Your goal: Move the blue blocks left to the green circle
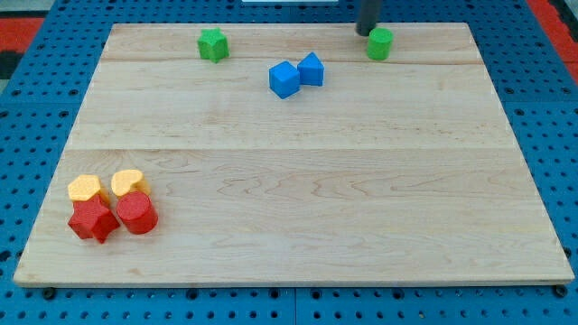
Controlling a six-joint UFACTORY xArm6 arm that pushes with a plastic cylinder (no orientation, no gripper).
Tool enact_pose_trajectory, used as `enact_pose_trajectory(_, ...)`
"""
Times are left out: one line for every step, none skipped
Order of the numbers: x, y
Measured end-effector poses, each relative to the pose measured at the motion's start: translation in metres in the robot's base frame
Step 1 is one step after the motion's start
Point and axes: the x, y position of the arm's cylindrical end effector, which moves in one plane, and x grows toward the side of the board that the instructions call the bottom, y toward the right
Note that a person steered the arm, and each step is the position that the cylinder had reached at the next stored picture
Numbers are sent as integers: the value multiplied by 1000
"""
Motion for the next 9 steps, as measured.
enact_pose_trajectory(40, -58)
enact_pose_trajectory(107, -123)
enact_pose_trajectory(147, -148)
enact_pose_trajectory(171, -171)
enact_pose_trajectory(216, -178)
enact_pose_trajectory(166, -142)
enact_pose_trajectory(127, -105)
enact_pose_trajectory(104, -71)
enact_pose_trajectory(78, -47)
